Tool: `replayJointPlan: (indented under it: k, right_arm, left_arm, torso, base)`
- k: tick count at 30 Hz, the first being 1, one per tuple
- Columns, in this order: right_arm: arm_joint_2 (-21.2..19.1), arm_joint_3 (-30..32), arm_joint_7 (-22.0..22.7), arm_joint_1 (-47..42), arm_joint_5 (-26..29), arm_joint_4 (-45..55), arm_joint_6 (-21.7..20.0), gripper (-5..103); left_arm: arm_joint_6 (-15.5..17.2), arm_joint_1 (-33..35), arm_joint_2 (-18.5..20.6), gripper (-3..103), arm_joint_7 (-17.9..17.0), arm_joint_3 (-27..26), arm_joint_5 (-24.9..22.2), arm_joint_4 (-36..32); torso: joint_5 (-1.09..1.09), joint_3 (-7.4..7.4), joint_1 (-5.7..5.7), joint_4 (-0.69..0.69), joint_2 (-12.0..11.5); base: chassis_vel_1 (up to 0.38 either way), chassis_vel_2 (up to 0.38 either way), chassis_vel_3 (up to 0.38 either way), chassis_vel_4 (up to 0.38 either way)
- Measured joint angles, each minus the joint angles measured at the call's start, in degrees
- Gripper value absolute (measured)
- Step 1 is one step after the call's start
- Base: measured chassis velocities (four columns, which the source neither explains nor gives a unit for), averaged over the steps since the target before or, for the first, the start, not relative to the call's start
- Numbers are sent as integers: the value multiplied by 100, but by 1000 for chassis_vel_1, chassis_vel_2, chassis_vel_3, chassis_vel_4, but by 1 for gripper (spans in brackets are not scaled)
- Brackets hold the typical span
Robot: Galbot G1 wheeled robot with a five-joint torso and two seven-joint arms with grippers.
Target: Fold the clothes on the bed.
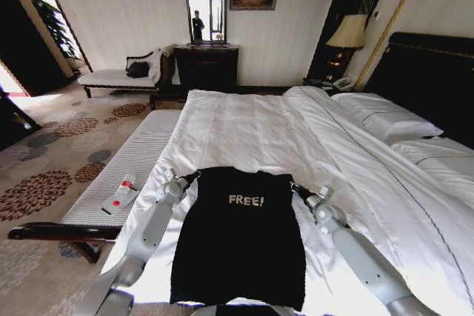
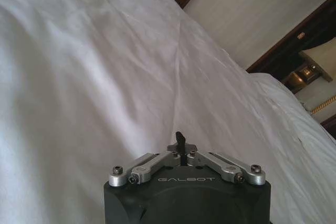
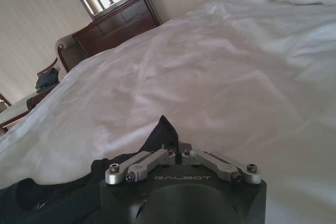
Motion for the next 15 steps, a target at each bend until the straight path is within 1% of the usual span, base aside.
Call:
replayJointPlan:
  k: [1, 4, 6, 8, 11, 15]
  right_arm:
    - [0, 0, 0, 0, 0, 0, 0, 0]
    - [-103, -155, -172, 260, 87, 7, 302, 0]
    - [-125, -194, -188, 317, 125, 15, 332, 0]
    - [-227, -387, -216, 572, 357, 94, 383, 0]
    - [-294, -532, -226, 791, 486, 132, 406, 0]
    - [-465, -971, -229, 1483, 749, 137, 457, 0]
  left_arm:
    - [0, 0, 0, 0, 0, 0, 0, 0]
    - [-35, -133, 226, 0, 8, -50, -178, -146]
    - [-35, -160, 270, 0, 9, -58, -219, -186]
    - [-36, -261, 394, 0, 5, -90, -341, -307]
    - [-36, -374, 469, 0, -2, -104, -436, -360]
    - [-30, -775, 626, 0, -30, -4, -590, -346]
  torso:
    - [0, 0, 0, 0, 0]
    - [0, 0, 0, 2, 0]
    - [0, 0, 0, 2, 0]
    - [0, 0, 0, 1, 0]
    - [-1, 0, 0, 0, 0]
    - [-1, 0, 0, 3, 0]
  base:
    - [0, 0, 0, 0]
    - [0, 0, 0, 0]
    - [0, 0, 0, 0]
    - [0, 0, 0, 0]
    - [0, 0, 0, 0]
    - [0, 0, 0, 0]
